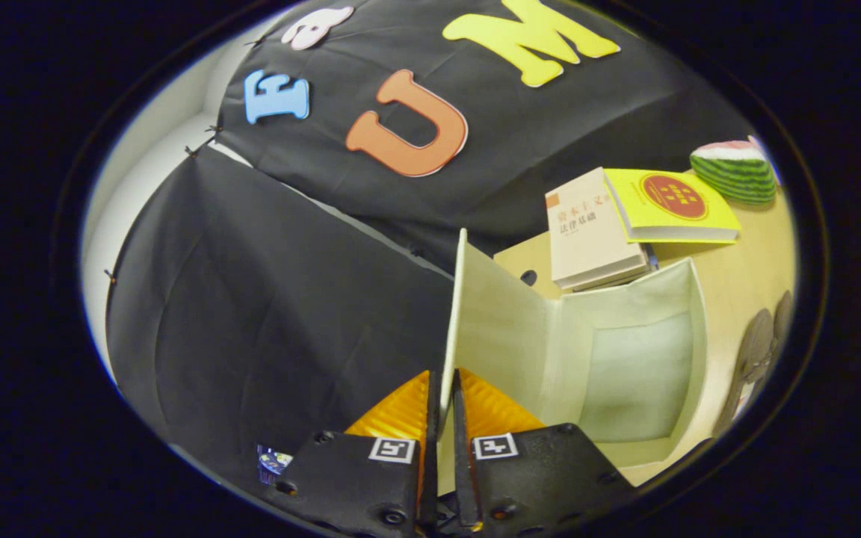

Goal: Open the storage box then place both shoes into the box .Put the left shoe in first, then the right shoe, with the right side of both shoes facing outward in a uniform manner.

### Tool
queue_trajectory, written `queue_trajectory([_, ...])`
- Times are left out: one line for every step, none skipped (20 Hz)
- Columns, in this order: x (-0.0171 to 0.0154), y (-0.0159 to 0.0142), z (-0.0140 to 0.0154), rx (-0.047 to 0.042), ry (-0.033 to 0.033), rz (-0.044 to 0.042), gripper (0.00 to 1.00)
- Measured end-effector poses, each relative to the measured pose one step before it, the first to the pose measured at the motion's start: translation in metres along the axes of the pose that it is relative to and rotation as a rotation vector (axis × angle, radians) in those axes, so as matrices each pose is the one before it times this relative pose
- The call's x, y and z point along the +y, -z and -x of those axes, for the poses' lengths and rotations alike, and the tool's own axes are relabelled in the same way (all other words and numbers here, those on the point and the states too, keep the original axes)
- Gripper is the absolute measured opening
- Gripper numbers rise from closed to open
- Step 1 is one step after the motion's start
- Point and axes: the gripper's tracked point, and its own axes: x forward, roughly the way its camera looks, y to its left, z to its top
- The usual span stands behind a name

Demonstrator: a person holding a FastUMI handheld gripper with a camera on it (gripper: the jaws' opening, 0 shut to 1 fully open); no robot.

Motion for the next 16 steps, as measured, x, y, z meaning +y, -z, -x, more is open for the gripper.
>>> queue_trajectory([0.00461, -0.0021, -0.00192, -0.01469, 0.01831, 0.02773, 0.27])
queue_trajectory([0.00616, -0.00245, -0.00295, -0.01641, 0.01615, 0.04052, 0.28])
queue_trajectory([0.00687, -0.00302, -0.00186, -0.0086, 0.00532, 0.04479, 0.34])
queue_trajectory([0.00409, -0.00049, 0.00251, -0.01677, 0.0199, 0.0277, 0.35])
queue_trajectory([0.00148, -0.00305, 0.00215, -0.02092, 0.01777, 0.01095, 0.41])
queue_trajectory([-0.0039, 0.00092, 0.00339, -0.0123, 0.03099, 0.0049, 0.49])
queue_trajectory([-0.00414, -0.00028, 0.00148, -0.00462, 0.02, 0.00092, 0.65])
queue_trajectory([-0.00486, 0.00015, 0.00322, -0.0068, 0.02045, 0.01226, 0.81])
queue_trajectory([-0.0109, -0.00042, 0.00202, -0.00035, 0.03832, 0.01867, 0.97])
queue_trajectory([-0.01344, 0.00119, 0.00165, -0.00509, 0.04614, 0.01082, 1.0])
queue_trajectory([-0.01239, -0.00069, 0.00102, -0.00129, 0.03534, 0.00399, 1.0])
queue_trajectory([-0.00933, 0.00121, 0.00077, 0.00555, 0.01826, 0.00006, 1.0])
queue_trajectory([-0.00906, 0.0018, 0.00122, 0.01382, 0.01039, 0.0011, 1.0])
queue_trajectory([-0.01243, 0.00272, 0.0012, 0.01344, 0.02122, 0.00422, 1.0])
queue_trajectory([-0.0135, 0.0007, 0.00101, 0.00756, 0.02586, 0.00449, 1.0])
queue_trajectory([-0.0123, 0.00277, 0.00156, 0.00878, 0.0216, 0.01139, 1.0])
